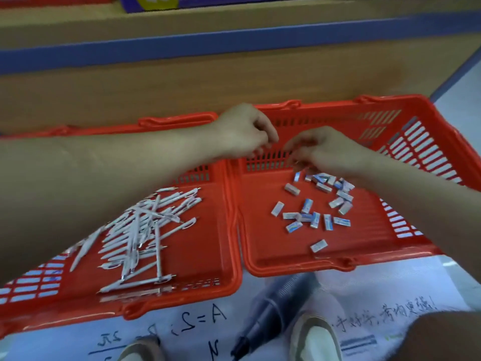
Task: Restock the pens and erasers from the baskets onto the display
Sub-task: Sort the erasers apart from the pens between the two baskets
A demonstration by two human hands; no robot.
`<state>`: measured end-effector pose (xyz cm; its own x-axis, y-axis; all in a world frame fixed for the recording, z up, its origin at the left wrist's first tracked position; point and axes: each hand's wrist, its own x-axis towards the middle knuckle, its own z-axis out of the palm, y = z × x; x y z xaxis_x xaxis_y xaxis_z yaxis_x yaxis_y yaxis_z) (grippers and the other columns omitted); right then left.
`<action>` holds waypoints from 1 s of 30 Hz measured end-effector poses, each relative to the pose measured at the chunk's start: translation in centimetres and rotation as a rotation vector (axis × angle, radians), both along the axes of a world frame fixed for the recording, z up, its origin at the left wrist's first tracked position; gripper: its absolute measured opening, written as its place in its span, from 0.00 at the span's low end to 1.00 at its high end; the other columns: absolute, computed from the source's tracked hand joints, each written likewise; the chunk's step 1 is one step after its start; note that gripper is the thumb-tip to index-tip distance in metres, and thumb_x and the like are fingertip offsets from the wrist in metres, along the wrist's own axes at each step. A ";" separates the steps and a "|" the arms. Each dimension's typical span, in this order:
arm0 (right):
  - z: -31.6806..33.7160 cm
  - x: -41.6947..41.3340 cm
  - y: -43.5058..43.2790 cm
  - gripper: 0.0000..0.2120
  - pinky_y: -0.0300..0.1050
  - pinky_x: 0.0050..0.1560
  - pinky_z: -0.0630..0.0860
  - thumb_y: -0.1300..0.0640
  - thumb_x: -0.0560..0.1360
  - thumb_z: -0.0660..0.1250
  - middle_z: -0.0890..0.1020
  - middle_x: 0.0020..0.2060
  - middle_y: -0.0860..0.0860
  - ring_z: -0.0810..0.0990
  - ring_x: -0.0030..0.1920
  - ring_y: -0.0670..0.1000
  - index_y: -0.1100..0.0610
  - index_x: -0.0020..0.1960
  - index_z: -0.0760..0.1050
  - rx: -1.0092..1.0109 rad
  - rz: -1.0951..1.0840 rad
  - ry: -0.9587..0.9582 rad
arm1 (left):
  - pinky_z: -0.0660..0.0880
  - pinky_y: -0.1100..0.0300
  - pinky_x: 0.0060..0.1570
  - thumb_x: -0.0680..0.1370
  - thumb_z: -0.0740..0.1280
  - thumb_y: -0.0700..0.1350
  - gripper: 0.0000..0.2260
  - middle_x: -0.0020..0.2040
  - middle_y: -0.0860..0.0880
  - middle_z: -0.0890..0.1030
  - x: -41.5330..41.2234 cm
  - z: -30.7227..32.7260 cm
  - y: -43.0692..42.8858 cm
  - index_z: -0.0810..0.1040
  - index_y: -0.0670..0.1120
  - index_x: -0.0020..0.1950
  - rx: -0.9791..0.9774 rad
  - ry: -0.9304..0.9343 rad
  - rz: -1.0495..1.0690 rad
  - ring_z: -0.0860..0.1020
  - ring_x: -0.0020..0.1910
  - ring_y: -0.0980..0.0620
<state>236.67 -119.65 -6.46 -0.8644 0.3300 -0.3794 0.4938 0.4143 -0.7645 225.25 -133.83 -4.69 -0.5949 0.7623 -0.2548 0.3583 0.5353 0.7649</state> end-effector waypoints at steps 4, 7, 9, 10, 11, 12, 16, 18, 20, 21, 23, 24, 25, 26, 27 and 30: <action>2.0 -3.1 -4.6 0.10 0.33 0.27 0.72 0.70 0.75 0.62 0.82 0.34 0.56 0.77 0.27 0.45 0.61 0.52 0.78 0.025 0.208 0.082 | 0.71 0.65 0.27 0.78 0.62 0.35 0.09 0.34 0.48 0.80 -2.4 0.3 -6.5 0.80 0.47 0.47 0.058 0.026 0.067 0.74 0.26 0.57; 2.6 -5.7 -8.6 0.11 0.35 0.26 0.72 0.70 0.75 0.61 0.82 0.36 0.56 0.78 0.29 0.48 0.59 0.51 0.78 0.025 0.326 0.084 | 0.70 0.66 0.28 0.79 0.61 0.35 0.09 0.32 0.48 0.79 -4.5 -0.9 -12.1 0.80 0.45 0.49 0.017 0.019 0.168 0.72 0.23 0.60; 2.0 -7.3 -11.1 0.11 0.36 0.26 0.73 0.70 0.75 0.61 0.83 0.38 0.57 0.78 0.31 0.51 0.59 0.52 0.78 0.045 0.402 0.062 | 0.71 0.68 0.32 0.77 0.62 0.34 0.10 0.36 0.48 0.80 -5.6 -2.7 -16.1 0.81 0.44 0.52 -0.088 0.103 0.223 0.75 0.27 0.61; 1.6 -8.1 -12.4 0.11 0.39 0.27 0.74 0.70 0.75 0.61 0.83 0.39 0.59 0.79 0.32 0.53 0.59 0.52 0.77 0.052 0.437 0.039 | 0.73 0.67 0.37 0.77 0.63 0.35 0.11 0.40 0.48 0.82 -6.2 -4.1 -18.2 0.81 0.44 0.54 -0.181 0.167 0.229 0.79 0.34 0.58; 0.9 -8.9 -13.6 0.11 0.41 0.30 0.75 0.70 0.75 0.61 0.83 0.40 0.61 0.80 0.34 0.55 0.59 0.53 0.77 0.065 0.471 0.009 | 0.73 0.66 0.44 0.76 0.64 0.37 0.11 0.46 0.47 0.83 -6.7 -5.6 -20.2 0.81 0.45 0.55 -0.299 0.228 0.217 0.81 0.43 0.53; 0.1 -9.6 -14.8 0.11 0.43 0.31 0.75 0.69 0.75 0.61 0.83 0.40 0.61 0.81 0.36 0.57 0.60 0.54 0.77 0.096 0.513 -0.025 | 0.72 0.63 0.49 0.75 0.65 0.39 0.12 0.51 0.46 0.83 -7.3 -7.5 -22.2 0.81 0.45 0.57 -0.428 0.264 0.196 0.81 0.50 0.49; -4.7 -12.7 -18.3 0.16 0.39 0.42 0.75 0.65 0.75 0.61 0.83 0.50 0.54 0.82 0.48 0.56 0.58 0.61 0.77 0.344 0.633 -0.111 | 0.71 0.54 0.59 0.73 0.69 0.50 0.24 0.63 0.40 0.77 -8.8 -14.7 -28.5 0.72 0.41 0.67 -0.665 0.262 0.195 0.75 0.62 0.42; -7.7 -13.8 -19.7 0.20 0.40 0.56 0.72 0.64 0.75 0.61 0.78 0.64 0.56 0.77 0.61 0.55 0.58 0.67 0.74 0.400 0.614 -0.144 | 0.66 0.52 0.66 0.73 0.69 0.56 0.33 0.70 0.37 0.68 -9.4 -17.8 -30.2 0.64 0.39 0.71 -0.730 0.264 0.204 0.68 0.68 0.40; -10.7 -14.2 -21.2 0.26 0.39 0.57 0.69 0.64 0.76 0.62 0.71 0.70 0.56 0.73 0.66 0.55 0.56 0.73 0.66 0.381 0.602 -0.202 | 0.56 0.48 0.72 0.73 0.67 0.62 0.41 0.75 0.36 0.57 -9.8 -20.7 -31.4 0.55 0.40 0.75 -0.836 0.294 0.165 0.58 0.74 0.39; -12.1 -14.3 -22.0 0.28 0.38 0.55 0.69 0.63 0.76 0.62 0.69 0.72 0.56 0.72 0.67 0.55 0.55 0.75 0.62 0.367 0.607 -0.223 | 0.52 0.44 0.73 0.71 0.65 0.66 0.43 0.76 0.37 0.53 -9.7 -21.8 -31.7 0.52 0.44 0.76 -0.867 0.317 0.128 0.54 0.75 0.37; -14.5 -14.2 -23.4 0.33 0.40 0.60 0.68 0.62 0.76 0.64 0.63 0.75 0.55 0.69 0.70 0.55 0.53 0.77 0.56 0.357 0.647 -0.223 | 0.49 0.38 0.72 0.70 0.62 0.69 0.43 0.77 0.40 0.51 -9.0 -23.1 -32.2 0.49 0.51 0.77 -0.858 0.338 -0.005 0.48 0.76 0.36; -15.5 -14.0 -24.1 0.35 0.42 0.66 0.64 0.61 0.75 0.65 0.59 0.76 0.55 0.64 0.73 0.55 0.53 0.78 0.53 0.364 0.681 -0.216 | 0.47 0.37 0.72 0.71 0.61 0.67 0.41 0.78 0.41 0.51 -8.4 -23.3 -32.2 0.48 0.52 0.77 -0.837 0.351 -0.095 0.47 0.76 0.38; -16.6 -13.7 -24.7 0.37 0.44 0.70 0.59 0.60 0.75 0.66 0.55 0.77 0.55 0.59 0.75 0.56 0.52 0.78 0.50 0.381 0.718 -0.220 | 0.46 0.38 0.72 0.74 0.62 0.63 0.38 0.78 0.42 0.52 -7.9 -23.2 -32.1 0.48 0.51 0.77 -0.823 0.366 -0.175 0.48 0.76 0.40; -17.5 -13.5 -25.2 0.40 0.46 0.73 0.54 0.58 0.74 0.67 0.50 0.78 0.55 0.53 0.76 0.56 0.51 0.79 0.47 0.405 0.752 -0.235 | 0.46 0.39 0.73 0.76 0.64 0.57 0.36 0.77 0.43 0.54 -7.4 -22.8 -31.8 0.50 0.50 0.77 -0.807 0.395 -0.226 0.49 0.76 0.41; -18.4 -13.2 -25.5 0.42 0.50 0.74 0.52 0.56 0.74 0.67 0.47 0.78 0.54 0.49 0.77 0.57 0.49 0.79 0.45 0.427 0.781 -0.252 | 0.48 0.41 0.73 0.76 0.65 0.53 0.34 0.77 0.43 0.56 -7.0 -22.2 -31.4 0.52 0.49 0.77 -0.785 0.437 -0.259 0.50 0.76 0.41; -19.5 -12.5 -26.2 0.42 0.59 0.69 0.63 0.54 0.73 0.69 0.47 0.77 0.50 0.51 0.75 0.58 0.42 0.77 0.47 0.586 0.830 -0.238 | 0.60 0.50 0.70 0.76 0.67 0.44 0.31 0.72 0.43 0.64 -6.9 -21.6 -31.3 0.58 0.47 0.76 -0.688 0.512 -0.351 0.61 0.71 0.42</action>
<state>224.14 -145.81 -25.95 -0.8276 -0.1456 -0.5420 -0.0038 0.9672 -0.2539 218.37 -165.08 -26.31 -0.5236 0.6983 -0.4881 0.7923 0.6098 0.0225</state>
